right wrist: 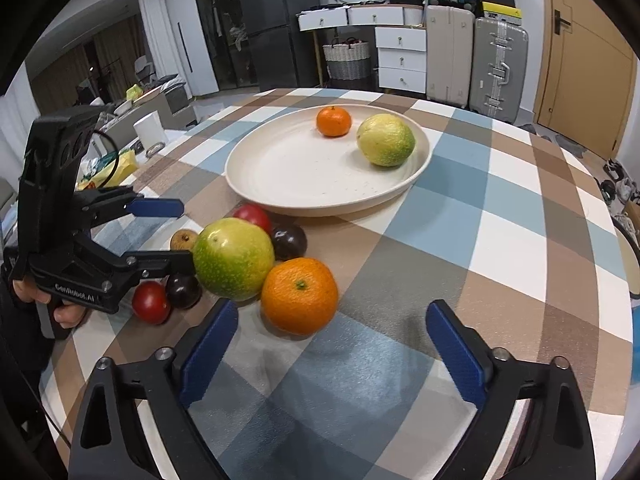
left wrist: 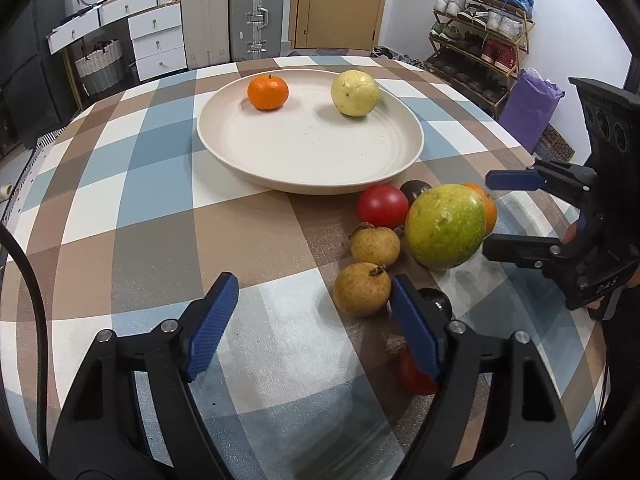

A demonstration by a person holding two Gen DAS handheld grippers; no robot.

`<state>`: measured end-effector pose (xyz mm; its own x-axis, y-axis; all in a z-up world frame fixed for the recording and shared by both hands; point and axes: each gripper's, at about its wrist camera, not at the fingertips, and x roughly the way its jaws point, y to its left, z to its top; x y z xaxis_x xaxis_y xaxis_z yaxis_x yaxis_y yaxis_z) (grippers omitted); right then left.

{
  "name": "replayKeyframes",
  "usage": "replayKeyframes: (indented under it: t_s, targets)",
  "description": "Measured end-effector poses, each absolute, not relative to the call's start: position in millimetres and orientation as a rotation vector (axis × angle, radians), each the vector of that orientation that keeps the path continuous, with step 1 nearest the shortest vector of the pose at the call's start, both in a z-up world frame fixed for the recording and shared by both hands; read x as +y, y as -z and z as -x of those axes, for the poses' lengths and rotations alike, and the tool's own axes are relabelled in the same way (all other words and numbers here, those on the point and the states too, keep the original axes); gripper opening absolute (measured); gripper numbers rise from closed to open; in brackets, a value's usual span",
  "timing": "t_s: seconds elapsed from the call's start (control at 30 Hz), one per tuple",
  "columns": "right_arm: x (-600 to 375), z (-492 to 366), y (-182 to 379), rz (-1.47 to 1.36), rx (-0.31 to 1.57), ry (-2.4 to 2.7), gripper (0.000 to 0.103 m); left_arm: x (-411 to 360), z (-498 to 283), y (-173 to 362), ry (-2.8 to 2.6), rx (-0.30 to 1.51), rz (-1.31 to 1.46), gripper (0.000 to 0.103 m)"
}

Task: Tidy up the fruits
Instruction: 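Grasp a small brown pear with the left tool while the right tool grasps another mandarin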

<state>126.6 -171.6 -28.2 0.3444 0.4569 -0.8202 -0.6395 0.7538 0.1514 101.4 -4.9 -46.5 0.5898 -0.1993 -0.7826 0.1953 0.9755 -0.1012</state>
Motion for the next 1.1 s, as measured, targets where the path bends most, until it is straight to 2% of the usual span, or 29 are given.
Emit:
replayKeyframes:
  t_s: [0.13,0.2,0.5,0.87,1.1]
  targets:
    - [-169,-124,29,0.217,0.994,-0.735,0.08,-9,-99,46,0.265,0.909,-0.006,0.057]
    - [-169,-124,30,0.211,0.999,-0.748,0.076,-12,-98,46,0.273,0.908,-0.019,0.054]
    - [-166,-121,30,0.22,0.995,-0.76,0.075,-19,-92,45,0.347,0.902,-0.022,0.026]
    - [-166,-122,31,0.214,1.006,-0.766,0.069,-6,-92,35,0.314,0.858,0.032,0.026]
    - [-167,-120,29,0.209,0.996,-0.776,0.054,-2,-91,33,0.299,0.848,0.041,0.026]
